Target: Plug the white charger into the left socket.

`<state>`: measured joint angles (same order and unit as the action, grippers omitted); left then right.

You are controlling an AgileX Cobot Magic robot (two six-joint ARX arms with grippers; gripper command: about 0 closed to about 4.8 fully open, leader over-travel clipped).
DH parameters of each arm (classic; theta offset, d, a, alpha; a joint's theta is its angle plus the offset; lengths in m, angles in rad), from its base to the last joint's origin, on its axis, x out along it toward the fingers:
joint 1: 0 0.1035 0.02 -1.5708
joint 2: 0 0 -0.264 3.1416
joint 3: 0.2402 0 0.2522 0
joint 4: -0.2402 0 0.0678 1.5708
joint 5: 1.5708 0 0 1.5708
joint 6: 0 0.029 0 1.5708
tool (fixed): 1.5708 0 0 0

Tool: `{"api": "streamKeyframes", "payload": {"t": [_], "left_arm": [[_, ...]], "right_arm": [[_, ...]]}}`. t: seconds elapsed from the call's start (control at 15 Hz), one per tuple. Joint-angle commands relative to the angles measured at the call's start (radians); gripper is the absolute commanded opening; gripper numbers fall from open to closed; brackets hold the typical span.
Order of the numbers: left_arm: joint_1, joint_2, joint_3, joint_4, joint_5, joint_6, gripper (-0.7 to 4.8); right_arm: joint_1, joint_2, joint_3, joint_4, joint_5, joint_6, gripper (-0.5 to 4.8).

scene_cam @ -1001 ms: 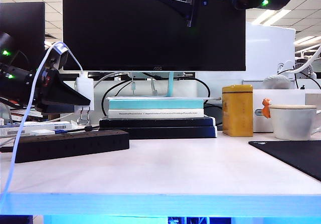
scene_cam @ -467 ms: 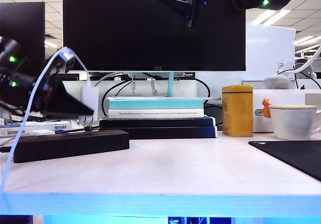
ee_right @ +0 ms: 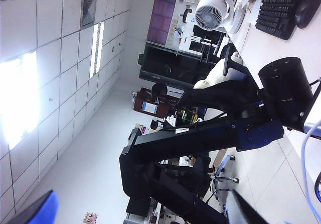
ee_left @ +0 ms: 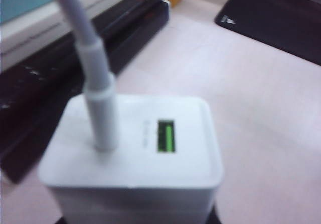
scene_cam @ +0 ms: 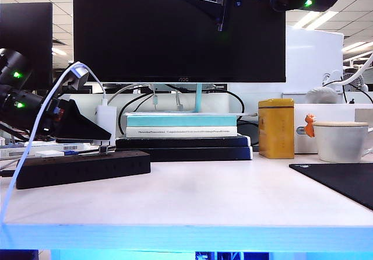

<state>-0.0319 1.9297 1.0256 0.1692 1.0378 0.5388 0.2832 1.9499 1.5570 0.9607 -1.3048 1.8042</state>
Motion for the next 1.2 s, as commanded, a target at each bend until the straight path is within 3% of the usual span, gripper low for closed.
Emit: {"api": "streamKeyframes", "payload": {"t": [0.07, 0.47, 0.73, 1.2], "left_arm": [[-0.027, 0.0, 0.002, 0.01, -0.045, -0.027, 0.79], [-0.035, 0.0, -0.022, -0.043, -0.083, -0.046, 0.81], [-0.022, -0.005, -0.022, -0.041, -0.166, -0.055, 0.84], [-0.032, -0.04, -0.022, -0.079, -0.177, -0.086, 0.84]], "right_arm": [[0.002, -0.008, 0.006, 0.016, 0.002, -0.009, 4.4], [0.002, -0.008, 0.006, 0.016, -0.006, -0.009, 4.4], [0.002, -0.008, 0.006, 0.016, -0.006, -0.009, 4.4], [0.002, -0.008, 0.006, 0.016, -0.006, -0.01, 4.4]]}}
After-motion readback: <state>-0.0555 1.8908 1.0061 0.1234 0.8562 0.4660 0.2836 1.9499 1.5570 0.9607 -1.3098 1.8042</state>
